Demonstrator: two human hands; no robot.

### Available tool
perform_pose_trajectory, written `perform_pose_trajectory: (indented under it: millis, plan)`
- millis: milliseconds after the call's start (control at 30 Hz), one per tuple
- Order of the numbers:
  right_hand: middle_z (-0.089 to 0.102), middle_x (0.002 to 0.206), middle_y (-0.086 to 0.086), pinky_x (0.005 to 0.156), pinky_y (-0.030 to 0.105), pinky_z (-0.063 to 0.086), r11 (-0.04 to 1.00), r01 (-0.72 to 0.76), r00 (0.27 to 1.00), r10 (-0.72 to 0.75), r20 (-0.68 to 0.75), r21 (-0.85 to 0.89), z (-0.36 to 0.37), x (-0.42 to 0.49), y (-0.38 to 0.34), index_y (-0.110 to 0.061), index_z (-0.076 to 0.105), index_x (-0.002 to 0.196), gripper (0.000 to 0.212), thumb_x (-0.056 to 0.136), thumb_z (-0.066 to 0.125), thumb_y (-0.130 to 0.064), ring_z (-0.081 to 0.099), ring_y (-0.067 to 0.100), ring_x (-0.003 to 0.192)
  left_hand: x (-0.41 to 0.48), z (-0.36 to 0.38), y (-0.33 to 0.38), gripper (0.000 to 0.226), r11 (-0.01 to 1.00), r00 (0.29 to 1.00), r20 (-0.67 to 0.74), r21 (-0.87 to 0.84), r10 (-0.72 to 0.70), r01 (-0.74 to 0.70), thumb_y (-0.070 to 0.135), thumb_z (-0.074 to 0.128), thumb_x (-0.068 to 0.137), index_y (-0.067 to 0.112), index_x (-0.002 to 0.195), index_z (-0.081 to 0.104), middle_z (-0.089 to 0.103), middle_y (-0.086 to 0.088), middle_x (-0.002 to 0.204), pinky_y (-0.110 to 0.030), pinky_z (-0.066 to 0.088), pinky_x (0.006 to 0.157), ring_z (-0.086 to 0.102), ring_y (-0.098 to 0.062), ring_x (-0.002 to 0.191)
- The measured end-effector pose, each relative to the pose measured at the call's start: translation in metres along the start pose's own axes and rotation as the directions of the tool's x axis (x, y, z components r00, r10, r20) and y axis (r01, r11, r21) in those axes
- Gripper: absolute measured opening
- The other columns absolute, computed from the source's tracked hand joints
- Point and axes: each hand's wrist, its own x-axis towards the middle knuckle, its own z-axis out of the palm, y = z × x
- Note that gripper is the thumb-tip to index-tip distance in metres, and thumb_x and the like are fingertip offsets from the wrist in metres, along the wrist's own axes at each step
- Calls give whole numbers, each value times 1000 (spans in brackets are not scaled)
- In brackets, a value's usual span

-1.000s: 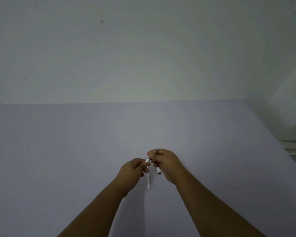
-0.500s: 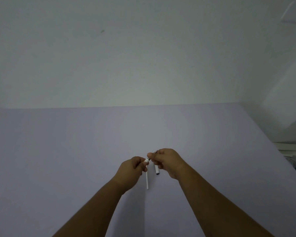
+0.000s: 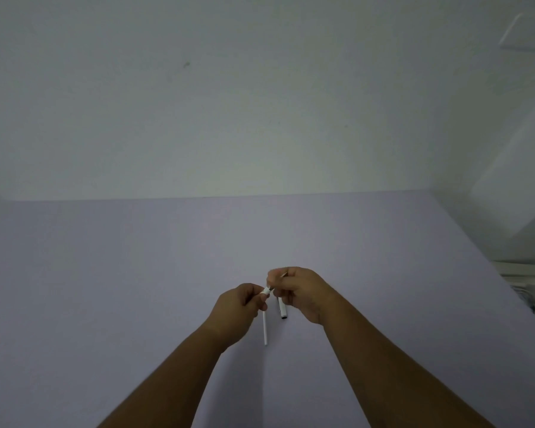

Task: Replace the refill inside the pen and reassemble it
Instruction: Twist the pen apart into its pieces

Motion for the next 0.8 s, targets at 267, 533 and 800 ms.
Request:
perform_pose_trajectory:
  millis: [267, 533, 800]
  plan:
    - [68, 84, 4, 70, 23, 50, 999, 37, 999, -36, 7, -31, -5, 2, 2, -15, 68, 87, 13, 82, 65, -4, 61, 16, 79, 1, 3, -1, 21, 1000, 1000, -5, 26, -13, 13, 26, 47, 95, 31, 79, 59, 66, 9, 79, -19, 44, 64, 57, -11, 74]
    - [69, 82, 1, 69, 23, 49, 997, 62, 998, -63, -24, -51, -8, 2, 1, -15, 69, 86, 16, 80, 64, -1, 61, 11, 75, 3, 4, -2, 21, 999, 1000, -3, 24, -24, 24, 27, 48, 94, 31, 78, 61, 67, 7, 80, -19, 44, 64, 58, -11, 75]
    - [69, 82, 1, 71, 22, 50, 996, 64, 997, -66, -27, -61, -10, 2, 1, -16, 69, 86, 16, 82, 63, -3, 62, 12, 77, 4, 4, -1, 22, 1000, 1000, -16, 15, -13, 13, 28, 48, 94, 33, 76, 59, 66, 11, 75, -18, 43, 62, 56, -7, 70]
